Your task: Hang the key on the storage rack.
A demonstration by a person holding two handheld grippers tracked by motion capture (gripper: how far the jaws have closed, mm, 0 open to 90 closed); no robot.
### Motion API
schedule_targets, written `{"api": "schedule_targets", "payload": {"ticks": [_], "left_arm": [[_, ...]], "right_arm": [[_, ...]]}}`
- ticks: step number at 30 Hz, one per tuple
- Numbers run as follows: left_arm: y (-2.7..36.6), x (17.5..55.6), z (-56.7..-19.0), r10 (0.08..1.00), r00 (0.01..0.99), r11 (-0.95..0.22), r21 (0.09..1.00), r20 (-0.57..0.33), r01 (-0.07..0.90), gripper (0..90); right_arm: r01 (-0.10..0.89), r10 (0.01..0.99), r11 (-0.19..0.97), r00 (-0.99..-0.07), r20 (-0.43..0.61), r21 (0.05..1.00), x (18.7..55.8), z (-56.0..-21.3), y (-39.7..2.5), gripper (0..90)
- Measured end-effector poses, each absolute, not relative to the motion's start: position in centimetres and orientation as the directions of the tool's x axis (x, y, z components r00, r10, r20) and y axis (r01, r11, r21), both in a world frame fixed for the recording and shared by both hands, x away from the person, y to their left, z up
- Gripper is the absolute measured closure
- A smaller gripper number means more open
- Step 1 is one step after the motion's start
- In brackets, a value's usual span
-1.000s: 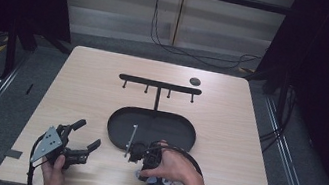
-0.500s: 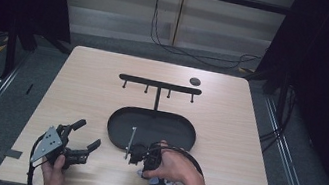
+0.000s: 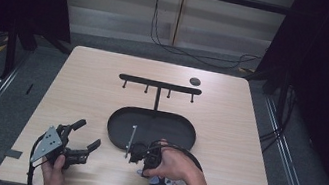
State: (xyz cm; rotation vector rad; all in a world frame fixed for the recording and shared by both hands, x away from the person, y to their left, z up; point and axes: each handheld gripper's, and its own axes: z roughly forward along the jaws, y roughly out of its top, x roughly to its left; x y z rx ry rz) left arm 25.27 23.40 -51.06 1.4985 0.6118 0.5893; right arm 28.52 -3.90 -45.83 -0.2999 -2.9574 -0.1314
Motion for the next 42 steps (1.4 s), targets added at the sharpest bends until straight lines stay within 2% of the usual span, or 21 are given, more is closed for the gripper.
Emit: {"api": "schedule_targets", "payload": {"ticks": [8,14,28,39,42], "left_arm": [[23.4,25.3,-51.1,0.695,0.719,-0.005,1.000,-0.008,0.016,15.2],[23.4,25.3,-51.1,0.695,0.719,-0.008,1.000,-0.006,0.016,15.2],[23.4,25.3,-51.1,0.695,0.719,-0.005,1.000,-0.008,0.016,15.2],[23.4,25.3,-51.1,0.695,0.719,-0.005,1.000,-0.008,0.016,15.2],[23.4,25.3,-51.1,0.695,0.719,-0.005,1.000,-0.008,0.016,15.2]], "right_arm": [[0.247,0.230,0.960,-0.964,0.129,0.131,29.0,-43.2,-5.1,87.8],[0.274,0.258,0.952,-0.958,0.125,0.136,29.4,-42.0,-5.9,87.8],[0.279,0.268,0.950,-0.959,0.089,0.140,29.8,-38.8,-6.5,87.8],[0.294,0.288,0.940,-0.956,0.055,0.172,29.9,-36.1,-7.6,87.8],[0.288,0.283,0.935,-0.958,0.052,0.208,30.0,-35.4,-7.9,87.8]]}}
